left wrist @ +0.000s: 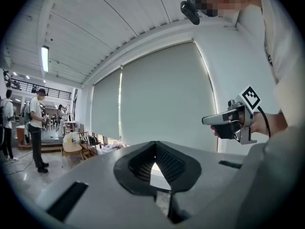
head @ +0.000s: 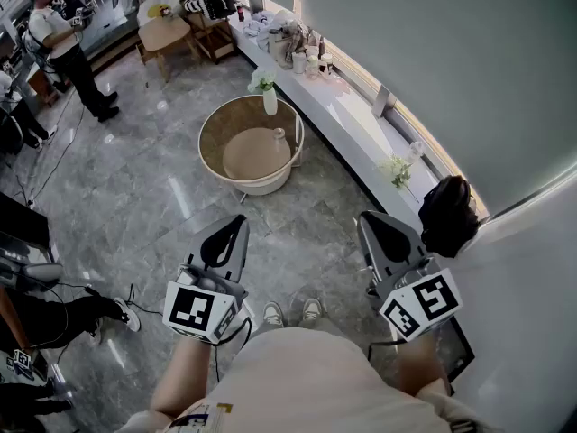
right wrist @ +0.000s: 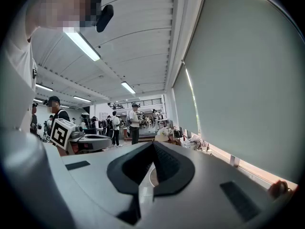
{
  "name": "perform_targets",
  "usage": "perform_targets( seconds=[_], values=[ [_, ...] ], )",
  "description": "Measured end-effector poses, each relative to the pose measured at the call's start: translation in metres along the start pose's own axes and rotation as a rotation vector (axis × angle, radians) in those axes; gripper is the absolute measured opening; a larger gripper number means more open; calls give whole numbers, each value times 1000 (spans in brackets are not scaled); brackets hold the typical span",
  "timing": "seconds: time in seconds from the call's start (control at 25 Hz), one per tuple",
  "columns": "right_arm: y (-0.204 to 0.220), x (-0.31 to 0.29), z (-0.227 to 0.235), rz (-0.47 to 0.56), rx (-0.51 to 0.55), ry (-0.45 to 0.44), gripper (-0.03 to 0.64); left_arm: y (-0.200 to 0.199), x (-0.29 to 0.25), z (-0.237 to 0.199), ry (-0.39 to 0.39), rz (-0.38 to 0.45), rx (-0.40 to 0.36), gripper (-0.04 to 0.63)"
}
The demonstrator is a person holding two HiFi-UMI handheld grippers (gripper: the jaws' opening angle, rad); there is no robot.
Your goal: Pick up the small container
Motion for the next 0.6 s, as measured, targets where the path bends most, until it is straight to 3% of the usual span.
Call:
perform_targets(
  seconds=[0.6],
  values=[
    [-1, 6, 21, 4, 18, 8, 6, -3, -17, 16, -3, -9, -9, 8]
  ],
)
Point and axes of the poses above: the fingertips, and each gripper's own axes: x backward along the fingers, z to its right, y out of its underside, the point moved 4 cm from there along x, backward along the fingers, and after that the axes turned 7 degrees about -y, right-handed, at the moved point
